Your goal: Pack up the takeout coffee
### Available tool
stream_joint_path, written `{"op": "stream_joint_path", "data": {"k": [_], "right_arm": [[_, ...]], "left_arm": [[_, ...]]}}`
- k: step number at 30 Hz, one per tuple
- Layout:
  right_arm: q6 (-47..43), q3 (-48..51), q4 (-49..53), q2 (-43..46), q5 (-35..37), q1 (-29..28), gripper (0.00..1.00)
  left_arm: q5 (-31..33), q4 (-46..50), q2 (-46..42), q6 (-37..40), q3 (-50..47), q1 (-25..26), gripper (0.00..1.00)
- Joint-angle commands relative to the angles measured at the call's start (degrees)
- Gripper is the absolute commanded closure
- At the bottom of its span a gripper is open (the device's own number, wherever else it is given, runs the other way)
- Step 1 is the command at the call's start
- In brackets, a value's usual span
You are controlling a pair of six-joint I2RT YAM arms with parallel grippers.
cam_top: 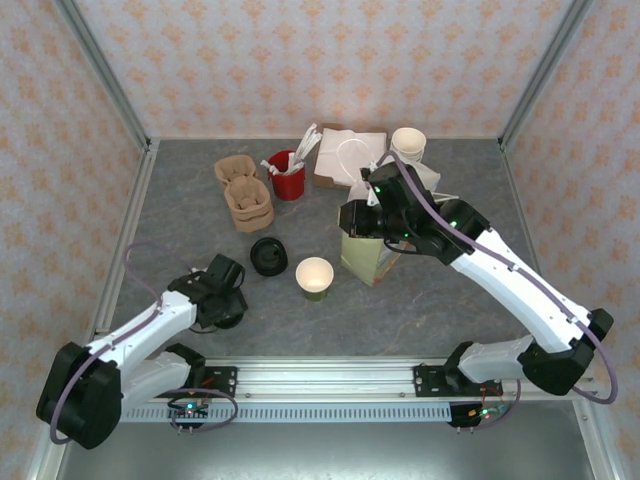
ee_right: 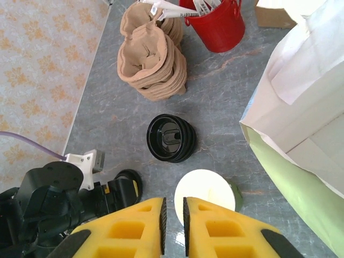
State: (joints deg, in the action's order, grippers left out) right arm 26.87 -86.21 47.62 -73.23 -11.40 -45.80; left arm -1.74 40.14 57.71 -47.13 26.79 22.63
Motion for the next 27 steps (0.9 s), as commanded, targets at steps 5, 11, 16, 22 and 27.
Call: {"op": "stream_joint_path", "data": {"k": [5,11,16,22,27], "right_arm": [[-0.87,0.7,2.15,3.36,2.71,0.19,0.82],[0.27,2.86,2.17,7.12,2.94,0.27,0.82],[0.19,3.35,3.67,10.48,5.56,0.27,0.82],[0.52,3.78,6.58,14.6,10.11,0.33,0.82],[0.94,5.31,8.47,18.56,13.02,0.98,0.81]], "left_arm": [[1.26,13.46,-5.82,-2.86,10.08,6.49,0.41],[3.98,24.15,-2.94,2.26,29.75,10.81,0.42],[5.74,27.67,8.2,6.78,45.21,18.32,0.42],[7.53,30.08,23.54,13.22,60.54,26.91,0.42],[8.14,31.23,33.2,16.2,66.61,29.95,0.43]]}}
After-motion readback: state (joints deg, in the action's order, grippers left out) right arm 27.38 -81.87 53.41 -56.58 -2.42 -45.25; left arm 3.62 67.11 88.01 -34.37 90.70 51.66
